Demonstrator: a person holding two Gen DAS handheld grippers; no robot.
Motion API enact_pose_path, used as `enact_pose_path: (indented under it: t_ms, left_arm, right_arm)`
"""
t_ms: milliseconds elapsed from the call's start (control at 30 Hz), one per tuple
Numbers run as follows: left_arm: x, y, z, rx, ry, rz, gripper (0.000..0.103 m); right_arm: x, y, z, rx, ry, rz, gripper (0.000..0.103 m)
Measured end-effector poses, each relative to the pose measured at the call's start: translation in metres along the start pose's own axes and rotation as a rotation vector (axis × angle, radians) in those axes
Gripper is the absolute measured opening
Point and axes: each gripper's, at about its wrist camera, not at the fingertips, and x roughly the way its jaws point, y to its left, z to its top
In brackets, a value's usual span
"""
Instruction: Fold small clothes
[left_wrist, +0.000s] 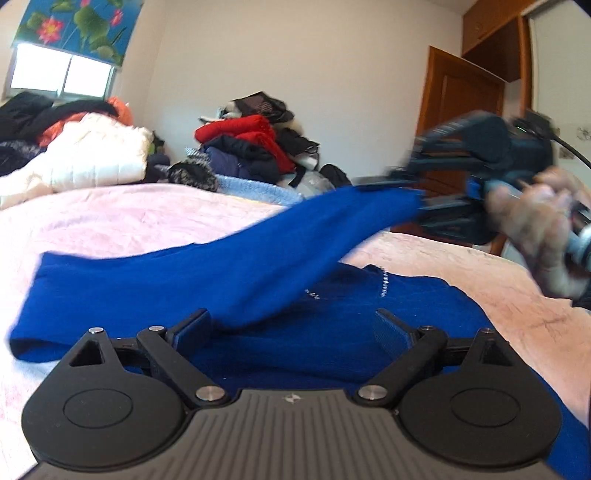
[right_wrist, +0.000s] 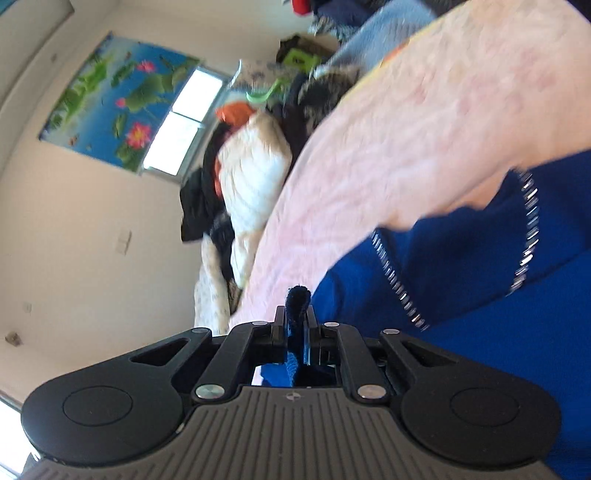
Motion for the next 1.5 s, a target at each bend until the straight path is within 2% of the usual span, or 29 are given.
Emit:
enact_pose_path:
  t_ms: [167,300,367,533,633,800,933,1067,1200,1300,1400,1433,1467,1500]
  left_arm:
    - [0.003,0.005,0.002,-0.034,0.01,-0.002,0.095]
    - [0.004,0.006,0.002,-0.022,0.028,0.001,0.095]
    - [0.006,0.006,0.003,-0.024,0.034,0.003,0.095]
    - [0.01,0.007,0.001,-0.03,0.052,0.013,0.095]
    - [0.011,0.006,0.0,-0.031,0.059,0.011,0.095]
    - [0.009,0.007,0.0,-0.036,0.056,0.005,0.095]
    - [0.009,0.008,0.001,-0.043,0.054,0.006,0.095]
    - [0.01,0.01,0.001,-0.055,0.063,0.009,0.095]
    - [0.011,0.014,0.001,-0.085,0.075,0.012,0.095]
    - [0.012,0.016,0.001,-0.098,0.078,0.008,0.095]
    - [0.014,0.016,0.003,-0.1,0.085,0.008,0.095]
    - [0.014,0.016,0.003,-0.1,0.084,0.01,0.095]
    - [0.014,0.016,0.003,-0.099,0.084,0.011,0.095]
    - [0.014,0.015,0.003,-0.098,0.084,0.012,0.095]
  right_arm:
    - [-0.071,-0.072,0.011,0.13,-0.141,-0.102,0.012]
    - [-0.089,-0.121,0.006,0.212,-0.178,-0.191,0.012]
    - [-0.091,-0.124,0.002,0.208,-0.193,-0.192,0.012]
    - [-0.107,-0.121,0.009,0.205,-0.27,-0.123,0.012]
    - [-0.117,-0.13,0.014,0.219,-0.268,-0.152,0.012]
    - [-0.122,-0.135,0.001,0.249,-0.259,-0.129,0.012]
    - [-0.126,-0.124,-0.015,0.217,-0.227,-0.113,0.012]
    - [-0.122,-0.136,-0.016,0.219,-0.21,-0.202,0.012]
    - [-0.134,-0.155,-0.01,0.269,-0.266,-0.195,0.012]
    - [-0.13,-0.149,-0.008,0.22,-0.237,-0.226,0.013]
    - [-0.125,-0.151,-0.007,0.217,-0.192,-0.277,0.022]
    - [-0.127,-0.151,-0.007,0.211,-0.193,-0.294,0.027]
    - [-0.13,-0.149,-0.008,0.201,-0.214,-0.305,0.039]
    - [-0.133,-0.148,-0.009,0.189,-0.239,-0.304,0.043]
